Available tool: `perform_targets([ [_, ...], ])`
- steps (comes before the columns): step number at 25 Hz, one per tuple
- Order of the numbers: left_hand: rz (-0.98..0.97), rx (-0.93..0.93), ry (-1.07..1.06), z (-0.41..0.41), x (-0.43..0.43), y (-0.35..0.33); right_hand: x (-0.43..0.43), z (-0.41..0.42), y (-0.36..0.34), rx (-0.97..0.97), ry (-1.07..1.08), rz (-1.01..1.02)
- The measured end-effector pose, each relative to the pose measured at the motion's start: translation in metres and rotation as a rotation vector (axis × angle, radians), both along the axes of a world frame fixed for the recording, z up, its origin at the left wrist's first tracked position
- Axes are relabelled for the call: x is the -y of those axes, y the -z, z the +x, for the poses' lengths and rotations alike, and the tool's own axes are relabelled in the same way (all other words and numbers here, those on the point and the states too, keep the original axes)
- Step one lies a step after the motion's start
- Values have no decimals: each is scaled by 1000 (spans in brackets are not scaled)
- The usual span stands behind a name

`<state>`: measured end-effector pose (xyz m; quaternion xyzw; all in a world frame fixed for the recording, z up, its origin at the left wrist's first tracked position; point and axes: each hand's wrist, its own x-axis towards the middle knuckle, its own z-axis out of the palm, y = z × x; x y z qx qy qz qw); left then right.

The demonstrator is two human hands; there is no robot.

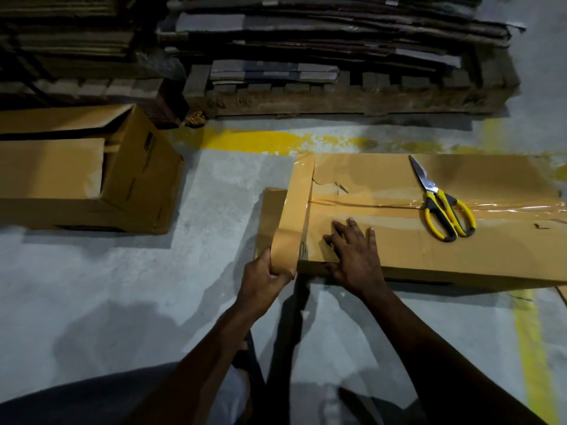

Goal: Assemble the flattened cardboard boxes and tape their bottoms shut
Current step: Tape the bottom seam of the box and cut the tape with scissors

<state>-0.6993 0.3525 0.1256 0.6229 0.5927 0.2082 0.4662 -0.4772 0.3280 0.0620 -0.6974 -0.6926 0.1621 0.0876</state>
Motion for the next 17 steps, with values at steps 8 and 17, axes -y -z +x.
perform_targets([
  [8,-61,-39,-73,-10,36,26,0,-2,-3,29,10,1],
  [17,-167,92,-188,6,39,33,0,-3,-2,62,14,17],
])
